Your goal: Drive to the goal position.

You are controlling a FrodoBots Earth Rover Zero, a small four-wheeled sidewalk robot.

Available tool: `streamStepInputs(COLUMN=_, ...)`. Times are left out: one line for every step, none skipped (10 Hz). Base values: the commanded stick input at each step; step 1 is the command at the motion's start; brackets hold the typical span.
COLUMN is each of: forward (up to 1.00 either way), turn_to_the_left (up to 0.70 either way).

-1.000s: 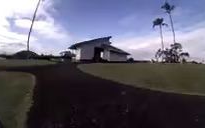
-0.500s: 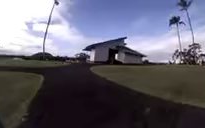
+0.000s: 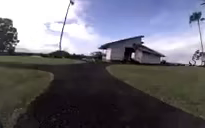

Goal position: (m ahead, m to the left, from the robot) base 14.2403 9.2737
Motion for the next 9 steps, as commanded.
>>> streamStepInputs(forward=1.00, turn_to_the_left=0.27)
streamStepInputs(forward=1.00, turn_to_the_left=0.27)
streamStepInputs(forward=1.00, turn_to_the_left=0.11)
streamStepInputs(forward=1.00, turn_to_the_left=0.00)
streamStepInputs(forward=1.00, turn_to_the_left=0.00)
streamStepInputs(forward=1.00, turn_to_the_left=0.00)
streamStepInputs(forward=1.00, turn_to_the_left=0.00)
streamStepInputs(forward=1.00, turn_to_the_left=0.00)
streamStepInputs(forward=1.00, turn_to_the_left=0.00)
